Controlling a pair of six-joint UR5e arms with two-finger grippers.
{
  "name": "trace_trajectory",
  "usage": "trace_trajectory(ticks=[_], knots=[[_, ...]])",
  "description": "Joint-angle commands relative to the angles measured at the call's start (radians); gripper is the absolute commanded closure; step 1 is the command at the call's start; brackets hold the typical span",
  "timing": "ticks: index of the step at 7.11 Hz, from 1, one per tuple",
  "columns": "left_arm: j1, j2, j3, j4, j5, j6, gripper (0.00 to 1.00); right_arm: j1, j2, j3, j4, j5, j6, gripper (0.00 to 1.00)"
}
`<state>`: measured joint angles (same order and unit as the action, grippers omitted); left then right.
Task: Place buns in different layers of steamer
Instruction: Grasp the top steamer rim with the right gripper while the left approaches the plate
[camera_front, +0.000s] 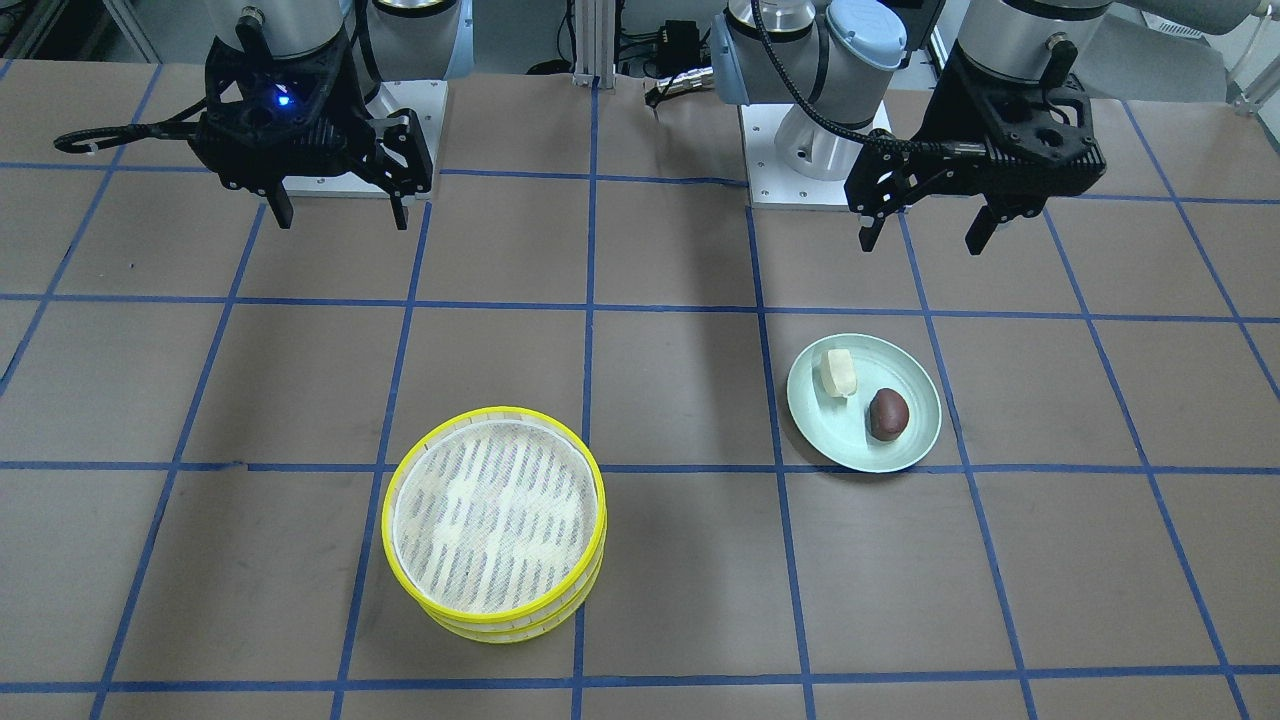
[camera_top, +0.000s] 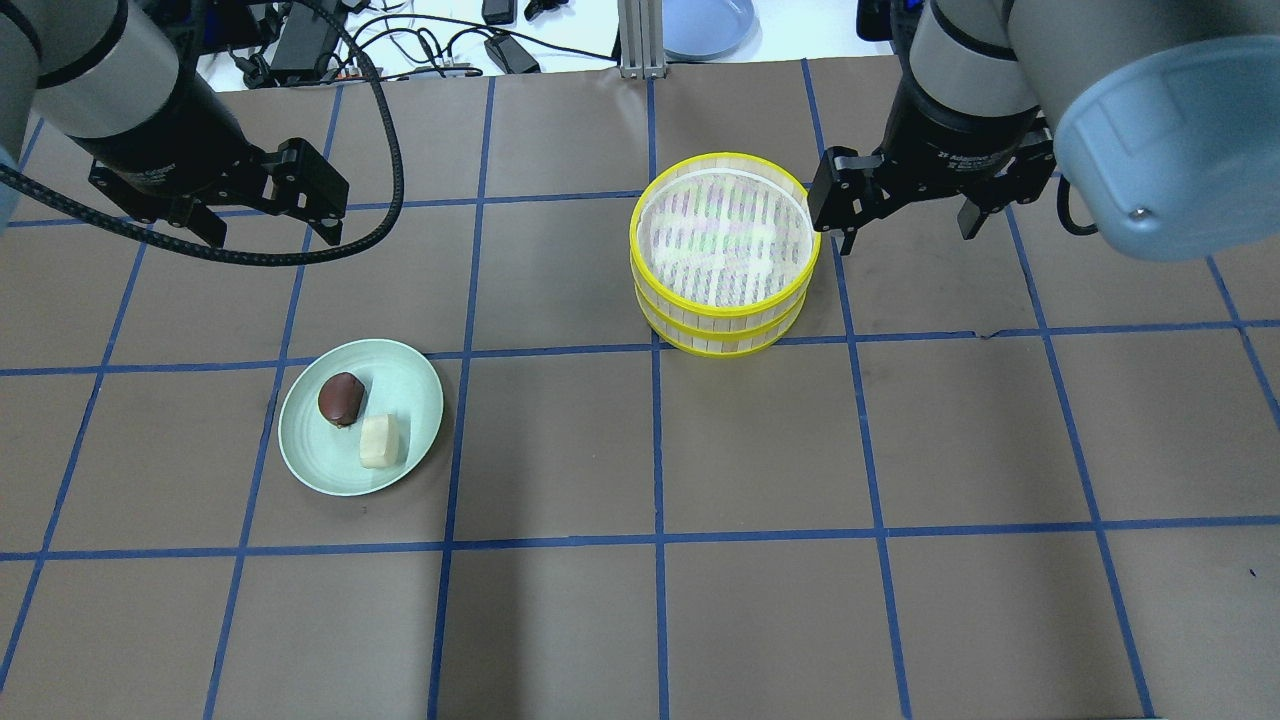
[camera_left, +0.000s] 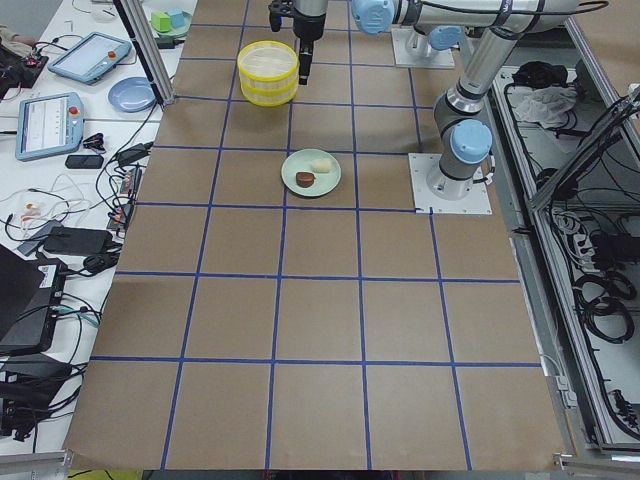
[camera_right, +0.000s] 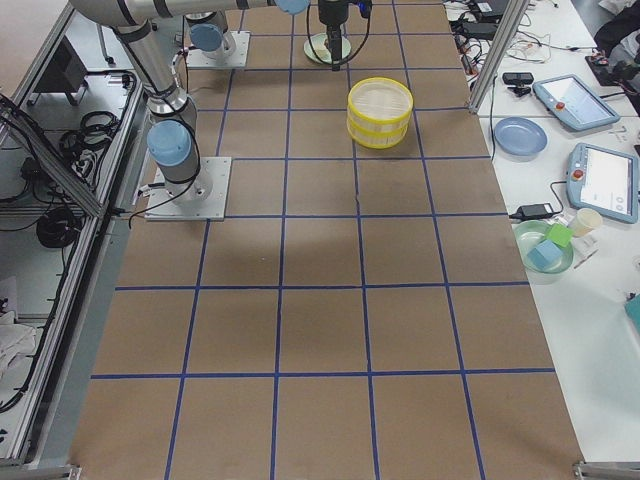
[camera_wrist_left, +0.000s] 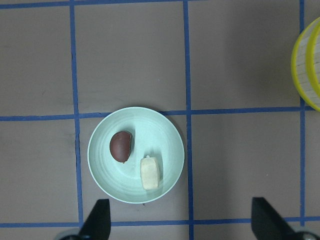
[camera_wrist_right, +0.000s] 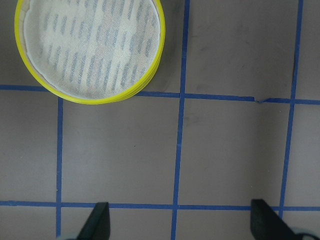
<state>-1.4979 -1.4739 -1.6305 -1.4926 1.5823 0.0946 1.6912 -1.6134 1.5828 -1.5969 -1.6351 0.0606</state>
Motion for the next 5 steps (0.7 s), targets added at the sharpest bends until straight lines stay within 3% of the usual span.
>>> trace_trajectory(ticks=[1,5], knots=[[0.001,0.004,0.000,-0.006,0.002,0.002,0.00,0.005,0.000,0.000,-0.002,0.001,0.002,0.00],[0.005,0.004,-0.011,-0.025,0.001,0.002,0.00,0.004,-0.005,0.000,0.002,0.000,-0.001,0.00]])
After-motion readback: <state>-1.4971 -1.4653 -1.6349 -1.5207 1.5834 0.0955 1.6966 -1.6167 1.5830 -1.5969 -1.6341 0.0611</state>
